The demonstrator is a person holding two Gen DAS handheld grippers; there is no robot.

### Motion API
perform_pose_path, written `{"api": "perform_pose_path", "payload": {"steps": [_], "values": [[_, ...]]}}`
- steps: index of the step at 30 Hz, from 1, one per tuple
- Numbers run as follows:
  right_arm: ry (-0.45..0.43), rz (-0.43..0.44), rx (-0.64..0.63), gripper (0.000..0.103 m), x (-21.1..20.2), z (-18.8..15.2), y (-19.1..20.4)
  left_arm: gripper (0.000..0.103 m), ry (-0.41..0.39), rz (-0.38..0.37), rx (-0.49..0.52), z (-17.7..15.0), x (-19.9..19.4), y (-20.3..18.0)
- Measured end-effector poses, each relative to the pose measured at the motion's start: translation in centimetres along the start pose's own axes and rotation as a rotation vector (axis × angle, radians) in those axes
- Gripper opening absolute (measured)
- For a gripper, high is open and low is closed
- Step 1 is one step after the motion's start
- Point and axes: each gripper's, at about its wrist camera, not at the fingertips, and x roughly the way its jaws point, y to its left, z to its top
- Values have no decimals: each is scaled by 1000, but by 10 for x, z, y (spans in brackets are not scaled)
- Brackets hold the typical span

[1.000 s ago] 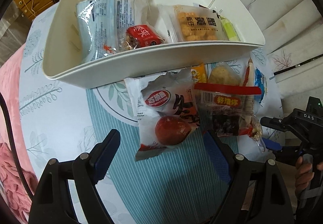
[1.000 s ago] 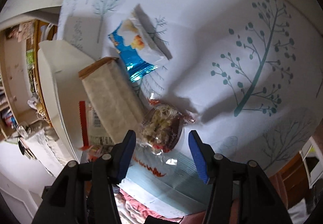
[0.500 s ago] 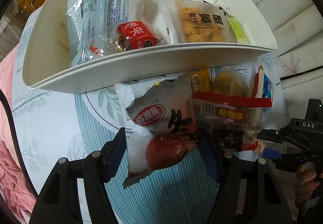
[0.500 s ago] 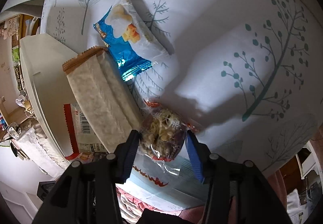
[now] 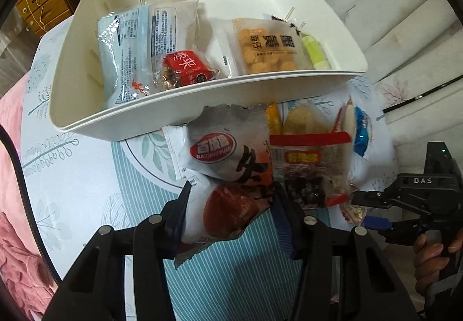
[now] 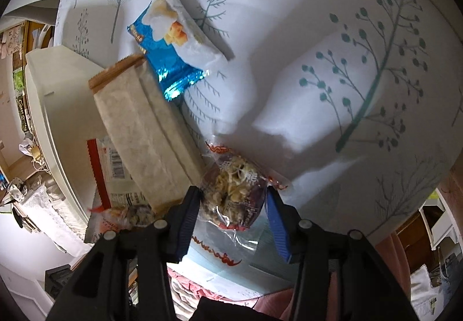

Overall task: Organize snacks
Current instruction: 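Grasp the red-white printed bag with left tool while right tool grasps clear nut bag, then lift both bags over the white tray and open both tools to drop them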

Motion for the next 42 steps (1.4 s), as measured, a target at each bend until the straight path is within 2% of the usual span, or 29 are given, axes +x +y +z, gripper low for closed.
{"api": "perform_pose_path", "payload": {"steps": [9,15,26,33,42], "values": [[48,18,-73,46,4,-32,22,49,-25,-31,-11,-18,-42,10],[81,14,-186,46,9,-56,56,49,-49,-38,-49,-27,-74,24],[72,7,-421,46,11,-81,130,50,-133,-29,-136,-12,-128,49],[14,4,-549,46,-8,-75,164,50,-184,6,-144,12,-143,53],[-134,-4,-704,46,-25,-60,210,50,-238,19,-197,48,-144,59]]}}
